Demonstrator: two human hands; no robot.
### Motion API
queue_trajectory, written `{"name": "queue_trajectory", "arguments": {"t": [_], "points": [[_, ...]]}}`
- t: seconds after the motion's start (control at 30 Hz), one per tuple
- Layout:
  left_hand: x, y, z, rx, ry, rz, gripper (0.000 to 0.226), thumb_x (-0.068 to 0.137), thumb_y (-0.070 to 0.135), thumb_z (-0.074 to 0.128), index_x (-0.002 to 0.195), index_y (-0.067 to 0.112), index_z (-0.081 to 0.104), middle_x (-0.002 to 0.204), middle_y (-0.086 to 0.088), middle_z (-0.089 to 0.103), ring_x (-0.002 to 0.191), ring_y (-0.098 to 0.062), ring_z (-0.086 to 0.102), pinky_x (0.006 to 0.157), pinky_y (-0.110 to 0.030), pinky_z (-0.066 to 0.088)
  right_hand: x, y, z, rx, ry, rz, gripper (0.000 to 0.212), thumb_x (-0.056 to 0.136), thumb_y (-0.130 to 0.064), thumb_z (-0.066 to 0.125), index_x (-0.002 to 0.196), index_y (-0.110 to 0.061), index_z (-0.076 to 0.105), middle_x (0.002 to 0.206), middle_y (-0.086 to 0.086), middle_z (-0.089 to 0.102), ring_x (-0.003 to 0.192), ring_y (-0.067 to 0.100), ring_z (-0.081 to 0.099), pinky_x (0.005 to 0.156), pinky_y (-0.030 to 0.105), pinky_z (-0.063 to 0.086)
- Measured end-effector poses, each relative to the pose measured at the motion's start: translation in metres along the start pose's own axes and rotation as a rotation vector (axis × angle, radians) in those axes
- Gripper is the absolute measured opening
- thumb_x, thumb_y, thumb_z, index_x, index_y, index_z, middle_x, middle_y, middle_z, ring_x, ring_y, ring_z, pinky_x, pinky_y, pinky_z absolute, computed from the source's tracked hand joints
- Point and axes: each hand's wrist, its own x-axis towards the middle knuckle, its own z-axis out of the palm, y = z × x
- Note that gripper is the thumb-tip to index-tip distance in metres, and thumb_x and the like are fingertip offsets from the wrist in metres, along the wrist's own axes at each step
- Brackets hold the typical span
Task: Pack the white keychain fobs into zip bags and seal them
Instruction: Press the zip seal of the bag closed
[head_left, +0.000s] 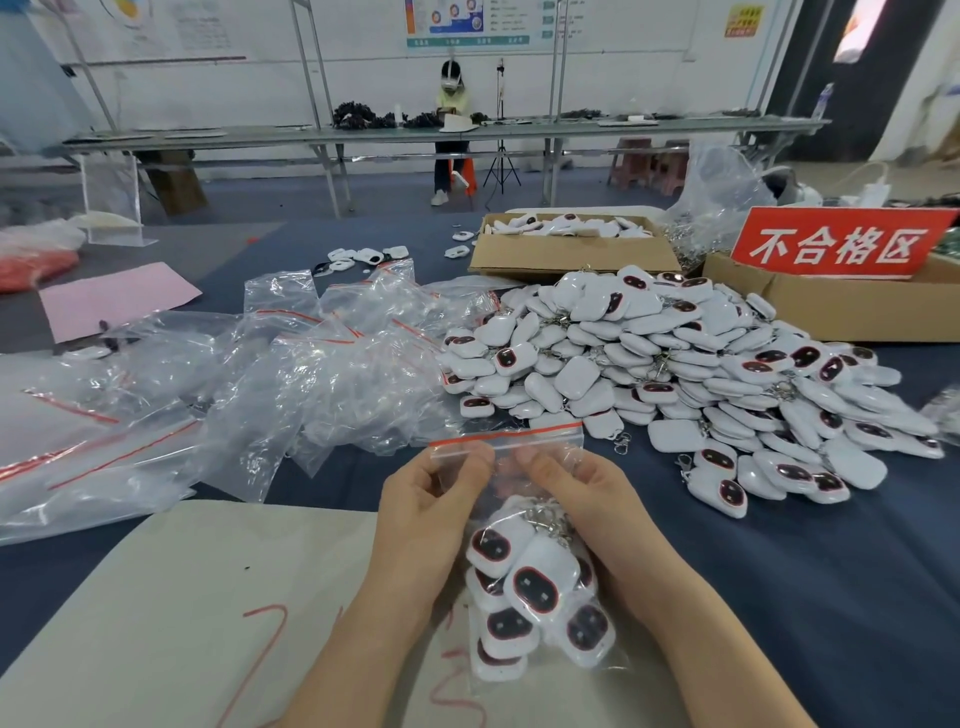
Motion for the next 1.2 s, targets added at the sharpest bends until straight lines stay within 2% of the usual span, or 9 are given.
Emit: {"name": "queue_trajectory", "arguments": {"t": [0.07, 0.17, 0.33, 0.53, 0.73, 0.83, 0.93, 1.03, 1.2], "points": [[0.0004, -0.0004, -0.0002, 0.013, -0.009, 0.020, 0.010, 0.088, 0.036, 0.074, 0.090, 0.028, 0.080, 0.086, -0.001, 0.079, 0.078, -0.013, 0.074, 0.067, -0.020, 0.056, 0.0010, 0.0011, 0.0007, 0.003, 0.041, -0.021, 0.029, 0.088, -0.041, 0.072, 0.100, -0.014, 0.077, 0.103, 0.013, 0.077, 0.094, 0.033, 0.074, 0.085, 0.040, 0.059], [-0.0001, 0.0017, -0.0008, 0.043, -0.078, 0.037, 0.012, 0.087, 0.042, 0.074, 0.092, 0.033, 0.079, 0.088, 0.003, 0.079, 0.081, -0.011, 0.076, 0.067, -0.017, 0.055, 0.0007, -0.0002, 0.0026, 0.013, 0.082, -0.023, 0.026, 0.087, -0.038, 0.073, 0.095, -0.014, 0.078, 0.096, 0.014, 0.077, 0.088, 0.032, 0.075, 0.079, 0.036, 0.060], [0.0005, 0.0000, -0.0017, 0.065, -0.134, 0.056, 0.019, 0.086, 0.044, 0.073, 0.099, 0.031, 0.080, 0.096, 0.002, 0.080, 0.092, -0.017, 0.076, 0.075, -0.023, 0.058, -0.0007, 0.0003, 0.0053, -0.072, 0.111, -0.082, 0.017, 0.088, -0.033, 0.072, 0.091, -0.017, 0.079, 0.090, 0.010, 0.078, 0.085, 0.026, 0.076, 0.073, 0.028, 0.059], [0.0014, -0.0040, -0.0016, 0.042, -0.109, 0.012, 0.032, 0.075, 0.055, 0.075, 0.096, 0.031, 0.079, 0.094, -0.001, 0.080, 0.089, -0.021, 0.077, 0.076, -0.034, 0.059, 0.0000, 0.0023, 0.0059, -0.148, 0.125, -0.134, 0.016, 0.092, -0.031, 0.070, 0.087, -0.019, 0.079, 0.086, 0.006, 0.078, 0.081, 0.023, 0.076, 0.069, 0.025, 0.058], [0.0005, -0.0021, -0.0005, 0.052, -0.095, 0.006, 0.021, 0.083, 0.047, 0.074, 0.096, 0.030, 0.080, 0.094, -0.001, 0.080, 0.090, -0.021, 0.077, 0.079, -0.037, 0.059, 0.0015, 0.0046, 0.0063, -0.172, 0.150, -0.157, 0.012, 0.092, -0.029, 0.069, 0.088, -0.023, 0.079, 0.086, 0.003, 0.078, 0.081, 0.019, 0.076, 0.068, 0.021, 0.056], [0.0000, -0.0005, -0.0006, 0.050, -0.076, -0.012, 0.015, 0.088, 0.041, 0.076, 0.096, 0.029, 0.080, 0.092, -0.002, 0.080, 0.089, -0.024, 0.077, 0.082, -0.042, 0.061, 0.0004, 0.0045, 0.0044, -0.083, 0.150, -0.100, 0.017, 0.092, -0.032, 0.070, 0.092, -0.017, 0.078, 0.089, 0.013, 0.077, 0.082, 0.029, 0.076, 0.069, 0.031, 0.060], [-0.0007, 0.0022, -0.0005, 0.048, -0.068, -0.035, 0.015, 0.087, 0.042, 0.074, 0.095, 0.030, 0.080, 0.091, -0.003, 0.080, 0.087, -0.025, 0.076, 0.079, -0.039, 0.063, -0.0004, 0.0042, 0.0018, -0.002, 0.167, -0.045, 0.025, 0.091, -0.036, 0.070, 0.096, -0.012, 0.076, 0.091, 0.023, 0.075, 0.085, 0.041, 0.073, 0.078, 0.045, 0.061], [-0.0019, 0.0038, 0.0011, 0.042, -0.073, -0.043, 0.011, 0.088, 0.038, 0.073, 0.094, 0.032, 0.080, 0.090, -0.001, 0.080, 0.085, -0.021, 0.077, 0.073, -0.032, 0.060, 0.0007, 0.0036, 0.0031, 0.002, 0.200, -0.054, 0.021, 0.092, -0.030, 0.069, 0.092, -0.011, 0.077, 0.088, 0.022, 0.075, 0.083, 0.039, 0.074, 0.070, 0.037, 0.062], [-0.0034, 0.0051, 0.0018, 0.030, -0.078, -0.047, 0.014, 0.086, 0.041, 0.075, 0.094, 0.031, 0.080, 0.090, -0.001, 0.080, 0.085, -0.020, 0.077, 0.068, -0.025, 0.059, 0.0007, 0.0034, 0.0053, 0.008, 0.214, -0.090, 0.018, 0.092, -0.025, 0.069, 0.084, -0.012, 0.077, 0.082, 0.016, 0.076, 0.071, 0.026, 0.074, 0.060, 0.025, 0.056]]}}
